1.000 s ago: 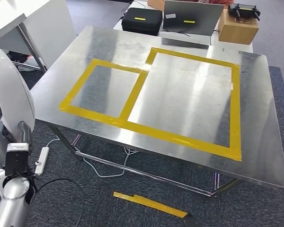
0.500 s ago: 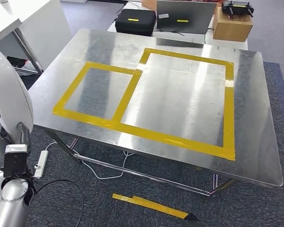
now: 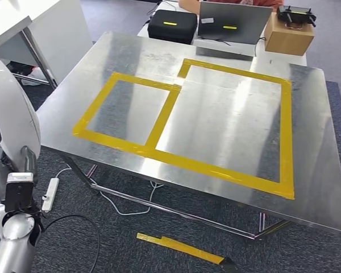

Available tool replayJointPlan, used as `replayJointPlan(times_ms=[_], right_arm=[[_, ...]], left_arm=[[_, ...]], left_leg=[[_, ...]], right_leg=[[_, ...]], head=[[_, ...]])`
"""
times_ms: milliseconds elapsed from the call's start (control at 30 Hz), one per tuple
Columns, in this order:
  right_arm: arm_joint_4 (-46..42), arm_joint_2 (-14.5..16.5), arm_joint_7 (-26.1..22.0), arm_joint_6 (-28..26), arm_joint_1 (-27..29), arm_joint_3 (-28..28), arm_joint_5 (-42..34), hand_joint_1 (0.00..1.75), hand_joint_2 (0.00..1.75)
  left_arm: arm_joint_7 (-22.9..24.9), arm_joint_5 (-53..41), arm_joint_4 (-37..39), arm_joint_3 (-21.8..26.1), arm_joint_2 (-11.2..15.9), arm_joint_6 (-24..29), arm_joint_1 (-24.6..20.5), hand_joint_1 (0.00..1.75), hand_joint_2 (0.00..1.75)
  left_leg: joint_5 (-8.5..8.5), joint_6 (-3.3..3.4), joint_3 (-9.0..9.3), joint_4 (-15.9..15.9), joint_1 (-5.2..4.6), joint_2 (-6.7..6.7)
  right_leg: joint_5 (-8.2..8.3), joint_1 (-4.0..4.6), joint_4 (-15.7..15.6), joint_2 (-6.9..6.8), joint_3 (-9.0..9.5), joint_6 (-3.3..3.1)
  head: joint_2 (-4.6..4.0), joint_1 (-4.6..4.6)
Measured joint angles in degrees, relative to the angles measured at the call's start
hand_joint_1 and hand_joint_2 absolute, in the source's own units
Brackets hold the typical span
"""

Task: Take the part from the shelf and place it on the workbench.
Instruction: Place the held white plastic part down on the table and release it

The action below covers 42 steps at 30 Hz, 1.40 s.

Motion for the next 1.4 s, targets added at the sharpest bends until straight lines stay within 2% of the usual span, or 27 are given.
replayJointPlan(times_ms=[33, 100, 167, 233, 267, 333, 367, 400, 433, 467, 533, 567, 600, 733, 800, 867, 900, 933, 967, 1033, 1067, 1133, 1200, 1267, 1300, 1367, 1400], right_arm=[[0.0, 0.0, 0.0, 0.0, -0.1, 0.0, 0.0, 0.0, 0.0], [0.0, 0.0, 0.0, 0.0, -0.2, 0.0, 0.0, 0.0, 0.0], [0.0, 0.0, 0.0, 0.0, -0.1, 0.0, 0.0, 0.0, 0.0], [0.0, 0.0, 0.0, 0.0, -0.1, 0.0, 0.0, 0.0, 0.0], [0.0, 0.0, 0.0, 0.0, -0.1, 0.0, 0.0, 0.0, 0.0], [0.0, 0.0, 0.0, 0.0, -0.2, 0.0, 0.0, 0.0, 0.0], [0.0, 0.0, 0.0, 0.0, -0.2, 0.0, 0.0, 0.0, 0.0], [0.0, 0.0, 0.0, 0.0, -0.1, 0.0, 0.0, 0.0, 0.0], [0.0, 0.0, 0.0, 0.0, -0.1, 0.0, 0.0, 0.0, 0.0], [0.0, 0.0, 0.0, 0.0, -0.1, 0.0, 0.0, 0.0, 0.0], [0.0, 0.0, 0.0, 0.0, -0.1, 0.0, 0.0, 0.0, 0.0], [0.0, 0.0, 0.0, 0.0, -0.1, 0.0, 0.0, 0.0, 0.0], [0.0, 0.0, 0.0, 0.0, -0.2, 0.0, 0.0, 0.0, 0.0], [0.0, 0.0, 0.0, 0.0, -0.2, 0.0, 0.0, 0.0, 0.0], [0.0, 0.0, 0.0, 0.0, -0.2, 0.0, 0.0, 0.0, 0.0], [0.0, 0.1, 0.0, 0.0, -0.2, 0.0, 0.0, 0.0, 0.0], [0.0, 0.1, 0.0, 0.0, -0.1, 0.0, 0.0, 0.0, 0.0], [0.0, 0.0, 0.0, 0.0, 0.0, 0.0, 0.0, 0.0, 0.0], [0.0, 0.0, 0.0, 0.0, 0.0, 0.0, 0.0, 0.0, 0.0], [0.0, 0.0, 0.0, 0.0, -0.1, 0.0, 0.0, 0.0, 0.0], [0.0, 0.0, 0.0, 0.0, -0.1, 0.0, 0.0, 0.0, 0.0], [0.0, 0.0, 0.0, 0.0, -0.2, 0.0, 0.0, 0.0, 0.0], [0.0, 0.0, 0.0, 0.0, -0.1, 0.0, 0.0, 0.0, 0.0], [0.0, 0.0, 0.0, 0.0, 0.0, 0.0, 0.0, 0.0, 0.0], [0.0, 0.0, 0.0, 0.0, -0.1, 0.0, 0.0, 0.0, 0.0], [0.0, 0.0, -0.1, 0.0, -0.1, 0.0, 0.0, 0.0, 0.0], [0.0, 0.0, -0.1, 0.0, -0.1, 0.0, 0.0, 0.0, 0.0]], left_arm=[[0.0, 0.0, 0.0, 0.0, 0.0, 0.0, 0.0, 1.75, 1.75], [0.0, 0.0, 0.0, 0.0, 0.0, 0.0, 0.0, 1.75, 1.75], [0.0, 0.0, 0.0, 0.0, 0.0, 0.0, 0.0, 1.75, 1.75], [0.0, 0.0, 0.0, 0.0, 0.1, 0.0, -0.1, 1.75, 1.75], [0.0, 0.0, 0.0, 0.0, 0.1, 0.0, -0.2, 1.75, 1.75], [0.0, 0.1, 0.0, 0.0, 0.1, 0.0, -0.2, 1.75, 1.75], [0.0, 0.2, 0.0, 0.0, 0.1, 0.0, -0.1, 1.75, 1.75], [0.0, 0.3, 0.0, 0.0, 0.1, 0.0, 0.0, 1.75, 1.75], [0.0, 0.3, 0.0, 0.0, 0.1, 0.0, 0.1, 1.75, 1.75], [0.0, 0.3, 0.0, 0.0, 0.1, 0.0, 0.1, 1.75, 1.75], [0.0, 0.3, 0.0, 0.0, 0.1, 0.0, 0.0, 1.75, 1.75], [0.0, 0.3, 0.0, 0.0, 0.1, 0.0, 0.0, 1.75, 1.75], [0.0, 0.3, 0.0, 0.0, 0.1, 0.0, -0.1, 1.75, 1.75], [0.0, 0.3, 0.0, 0.1, 0.1, 0.0, 0.0, 1.75, 1.75], [0.0, 0.3, 0.0, 0.1, 0.1, 0.0, -0.1, 1.75, 1.75], [0.0, 0.3, 0.0, 0.1, 0.1, 0.0, -0.1, 1.75, 1.75], [0.0, 0.3, 0.0, 0.1, 0.1, 0.0, 0.0, 1.75, 1.75], [0.0, 0.3, 0.0, 0.1, 0.0, 0.0, 0.0, 1.75, 1.75], [0.0, 0.3, 0.0, 0.1, 0.0, 0.0, 0.1, 1.75, 1.75], [0.0, 0.3, 0.0, 0.1, 0.0, 0.0, 0.1, 1.75, 1.75], [0.0, 0.3, 0.0, 0.1, 0.0, 0.0, 0.0, 1.75, 1.75], [0.0, 0.3, 0.0, 0.1, 0.0, 0.0, 0.0, 1.75, 1.75], [0.0, 0.3, 0.0, 0.1, 0.1, 0.0, 0.0, 1.75, 1.75], [0.0, 0.4, 0.0, 0.1, 0.1, 0.0, 0.0, 1.75, 1.75], [0.0, 0.4, 0.0, 0.1, 0.2, 0.0, -0.1, 1.75, 1.75], [0.0, 0.4, 0.0, 0.1, 0.2, 0.0, 0.1, 1.75, 1.75], [0.0, 0.4, 0.0, 0.2, 0.2, 0.0, 0.2, 1.75, 1.75]], left_leg=[[-0.22, -0.24, 0.11, 0.1, -0.12, -0.04], [-0.46, -0.76, 0.11, 0.2, -0.32, -0.07], [-0.56, -1.31, 0.1, 0.2, -0.31, -0.09], [-1.51, -1.97, -0.29, 1.4, -0.17, -0.02], [-2.76, -2.3, -1.21, 3.6, -0.08, 0.02], [-6.06, -2.75, -4.59, 10.7, 0.1, 0.08], [-7.22, -2.89, -6.39, 14.2, 0.18, 0.08], [-7.37, -2.95, -7.53, 16.2, 0.21, 0.08], [-6.38, -2.94, -7.73, 16.0, 0.22, 0.08], [-4.39, -2.85, -6.82, 13.6, 0.23, 0.09], [-0.32, -2.45, -3.42, 5.9, 0.14, 0.13], [0.62, -2.2, -2.08, 3.0, 0.05, 0.15], [0.84, -1.98, -1.37, 1.3, -0.06, 0.14], [0.57, -0.77, -0.88, 0.2, -0.01, 0.03], [0.6, -0.19, -0.55, -0.2, 0.11, 0.1], [0.44, 0.15, -0.5, -0.2, -0.02, 0.12], [0.35, 0.23, -0.43, -0.2, -0.09, 0.1], [0.23, 0.27, -0.32, -0.1, -0.12, 0.07], [0.06, 0.24, -0.12, -0.1, -0.14, 0.03], [-0.41, -0.04, 0.36, 0.0, -0.22, -0.01], [-0.64, -0.27, 0.46, 0.1, -0.33, -0.03], [-0.83, -0.79, 0.43, 0.2, -0.49, -0.03], [-1.03, -1.38, 0.46, 0.2, -0.4, -0.01], [-2.39, -2.05, -0.25, 2.3, -0.26, 0.05], [-3.72, -2.35, -1.44, 4.9, -0.15, 0.08], [-6.63, -2.77, -5.28, 12.4, 0.05, 0.11], [-7.25, -2.89, -6.92, 15.2, 0.13, 0.11]], right_leg=[[1.7, 0.03, -4.1, 0.01, 2.02, -0.19], [2.57, 0.1, -8.2, 0.06, 4.2, -0.54], [2.33, 0.14, -8.6, 0.12, 4.52, -1.01], [2.41, -0.02, -8.9, 0.12, 4.82, -1.65], [2.43, -0.14, -9.1, 0.08, 5.03, -1.97], [2.23, -0.12, -9.1, 0.04, 5.27, -2.37], [2.13, -0.1, -9.1, 0.03, 5.37, -2.46], [2.02, -0.08, -9.1, 0.04, 5.49, -2.49], [1.89, -0.08, -9.0, 0.06, 5.65, -2.47], [1.75, -0.08, -9.0, 0.09, 5.9, -2.39], [1.37, 0.02, -9.0, 0.15, 6.39, -2.03], [1.21, 0.1, -8.9, 0.18, 6.47, -1.76], [1.1, 0.18, -8.9, 0.18, 6.47, -1.46], [0.34, 0.13, -8.5, 0.03, 6.11, -0.21], [-2.21, 0.05, -3.7, 0.03, 3.66, 0.11], [-5.11, 0.02, 4.0, 0.04, -0.52, 0.24], [-5.47, 0.01, 6.6, 0.04, -2.14, 0.27], [-4.68, 0.02, 7.0, 0.04, -2.76, 0.25], [-2.82, 0.03, 5.1, 0.04, -2.26, 0.14], [1.4, 0.07, -2.3, 0.04, 0.95, -0.23], [2.48, 0.11, -5.6, 0.05, 2.58, -0.45], [2.47, 0.25, -8.2, 0.09, 4.06, -0.83], [2.42, 0.21, -8.6, 0.14, 4.37, -1.33], [2.36, 0.0, -8.9, 0.14, 4.85, -1.94], [2.27, -0.1, -9.1, 0.1, 5.12, -2.22], [1.93, -0.07, -9.1, 0.07, 5.48, -2.58], [1.76, -0.06, -9.1, 0.08, 5.67, -2.63]], head=[[0.0, -0.01], [0.0, -0.07], [0.0, -0.1], [0.0, -0.19], [0.0, -0.26], [0.0, -0.39], [0.0, -0.37], [0.0, -0.38], [0.0, -0.38], [0.0, -0.38], [0.0, -0.37], [0.0, -0.36], [0.0, -0.31], [0.0, -0.22], [0.0, -0.02], [0.0, 0.11], [0.0, 0.09], [0.0, 0.11], [0.0, 0.11], [0.0, 0.1], [0.0, 0.09], [0.0, 0.04], [0.0, 0.03], [0.0, -0.11], [0.0, -0.16], [0.0, -0.25], [0.0, -0.23]])
